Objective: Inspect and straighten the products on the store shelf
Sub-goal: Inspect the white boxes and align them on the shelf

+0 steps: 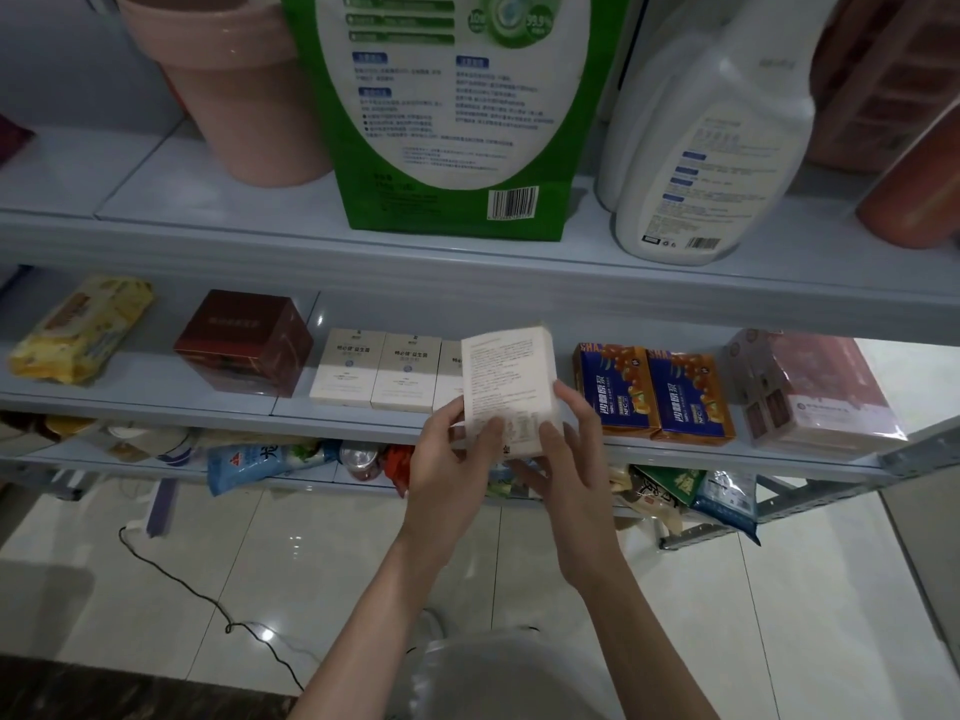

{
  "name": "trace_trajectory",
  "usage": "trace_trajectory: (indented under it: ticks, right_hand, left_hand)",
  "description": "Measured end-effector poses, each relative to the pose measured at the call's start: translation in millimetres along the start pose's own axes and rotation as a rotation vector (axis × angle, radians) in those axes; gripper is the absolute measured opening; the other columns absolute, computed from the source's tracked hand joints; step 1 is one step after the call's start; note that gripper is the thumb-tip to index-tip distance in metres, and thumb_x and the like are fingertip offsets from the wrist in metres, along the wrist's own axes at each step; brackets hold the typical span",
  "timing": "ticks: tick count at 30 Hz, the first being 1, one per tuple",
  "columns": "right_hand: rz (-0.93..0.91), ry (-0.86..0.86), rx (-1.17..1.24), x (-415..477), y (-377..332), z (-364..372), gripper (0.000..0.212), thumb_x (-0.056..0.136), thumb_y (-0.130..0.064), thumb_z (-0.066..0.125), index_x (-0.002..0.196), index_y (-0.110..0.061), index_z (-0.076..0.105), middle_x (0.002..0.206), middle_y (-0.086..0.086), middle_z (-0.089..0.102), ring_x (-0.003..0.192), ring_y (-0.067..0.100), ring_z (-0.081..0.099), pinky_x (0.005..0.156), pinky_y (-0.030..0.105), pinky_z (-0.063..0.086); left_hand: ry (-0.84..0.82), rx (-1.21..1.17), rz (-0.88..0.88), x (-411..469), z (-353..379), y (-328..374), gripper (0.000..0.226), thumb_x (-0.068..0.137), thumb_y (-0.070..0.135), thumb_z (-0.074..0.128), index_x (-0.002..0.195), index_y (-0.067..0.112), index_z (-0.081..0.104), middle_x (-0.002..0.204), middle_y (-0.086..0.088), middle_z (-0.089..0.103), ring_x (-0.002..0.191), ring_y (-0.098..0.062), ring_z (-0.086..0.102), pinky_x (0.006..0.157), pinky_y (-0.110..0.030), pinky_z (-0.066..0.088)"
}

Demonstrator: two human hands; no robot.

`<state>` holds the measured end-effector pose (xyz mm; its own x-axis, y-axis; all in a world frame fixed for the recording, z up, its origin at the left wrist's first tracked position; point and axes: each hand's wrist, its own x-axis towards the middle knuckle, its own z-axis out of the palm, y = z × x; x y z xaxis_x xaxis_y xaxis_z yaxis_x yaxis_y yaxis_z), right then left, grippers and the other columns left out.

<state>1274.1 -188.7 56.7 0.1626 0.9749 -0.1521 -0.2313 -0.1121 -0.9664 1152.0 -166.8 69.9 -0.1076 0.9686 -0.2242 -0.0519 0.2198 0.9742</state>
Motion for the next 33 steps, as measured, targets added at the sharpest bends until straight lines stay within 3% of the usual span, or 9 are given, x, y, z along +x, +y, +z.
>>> trace_trajectory:
  ticks: [2,5,7,10,17,21,28,33]
  right_hand:
    - [-0.047,0.015,-0.045,0,1,1,0.037,0.106,-0.019,0.053,0.142,-0.029,0.047,0.137,-0.01,0.063,0.121,0.014,0.066,0.087,0.034,0.062]
    - [-0.135,0.126,-0.215,4,5,-1,0.029,0.104,-0.016,0.057,0.13,-0.029,0.058,0.135,-0.006,0.058,0.116,0.002,0.064,0.081,0.024,0.06]
    - [-0.146,0.21,-0.318,6,8,-4,0.023,0.102,-0.018,0.06,0.118,-0.036,0.063,0.131,-0.005,0.057,0.11,0.001,0.063,0.079,0.018,0.058]
    - [-0.117,0.254,-0.357,7,12,-7,0.022,0.102,-0.014,0.061,0.115,-0.032,0.063,0.123,-0.006,0.063,0.104,-0.001,0.064,0.074,0.011,0.055]
    - [-0.129,0.251,-0.363,8,15,-8,0.034,0.101,-0.008,0.061,0.123,-0.034,0.062,0.123,-0.02,0.062,0.108,-0.009,0.06,0.08,0.01,0.054]
    - [-0.122,0.261,-0.317,8,13,-8,0.036,0.103,-0.007,0.058,0.121,-0.038,0.061,0.122,-0.026,0.06,0.111,-0.007,0.059,0.08,0.01,0.054]
    - [-0.109,0.267,-0.278,11,16,-11,0.033,0.103,-0.005,0.056,0.126,-0.029,0.062,0.121,-0.025,0.061,0.112,-0.005,0.06,0.078,0.009,0.054]
    - [-0.149,0.228,-0.291,13,19,-11,0.033,0.1,-0.005,0.061,0.126,-0.024,0.066,0.126,-0.01,0.066,0.111,-0.008,0.062,0.082,0.013,0.056]
  left_hand:
    - [0.019,0.023,0.034,0,-1,-2,0.032,0.099,0.017,0.065,0.13,0.025,0.059,0.117,0.017,0.067,0.099,0.013,0.064,0.071,-0.01,0.053]
    - [0.062,0.012,0.073,3,-6,-3,0.03,0.098,0.013,0.066,0.123,0.028,0.061,0.116,0.018,0.067,0.102,0.009,0.064,0.072,-0.011,0.054]
    - [0.094,0.029,0.084,5,-8,-5,0.029,0.097,0.011,0.067,0.119,0.028,0.062,0.117,0.014,0.067,0.103,0.01,0.062,0.072,-0.011,0.054]
    - [0.122,0.045,0.081,6,-8,-8,0.031,0.095,0.007,0.068,0.12,0.025,0.063,0.124,0.004,0.064,0.103,0.013,0.06,0.072,-0.01,0.053]
    - [0.131,0.025,0.09,5,-8,-9,0.027,0.091,0.007,0.074,0.111,0.023,0.066,0.119,0.002,0.068,0.106,-0.004,0.065,0.076,-0.018,0.058]
    - [0.144,-0.008,0.063,3,-6,-6,0.028,0.089,0.003,0.076,0.101,0.026,0.065,0.11,-0.001,0.07,0.101,-0.011,0.067,0.068,-0.015,0.056]
    - [0.134,0.042,0.09,3,-5,-7,0.026,0.088,0.005,0.077,0.104,0.022,0.066,0.114,-0.001,0.068,0.098,0.001,0.064,0.069,-0.015,0.056]
    - [0.163,-0.01,0.062,6,-6,-10,0.026,0.09,0.007,0.075,0.107,0.023,0.064,0.115,-0.001,0.07,0.102,-0.001,0.067,0.073,-0.019,0.059]
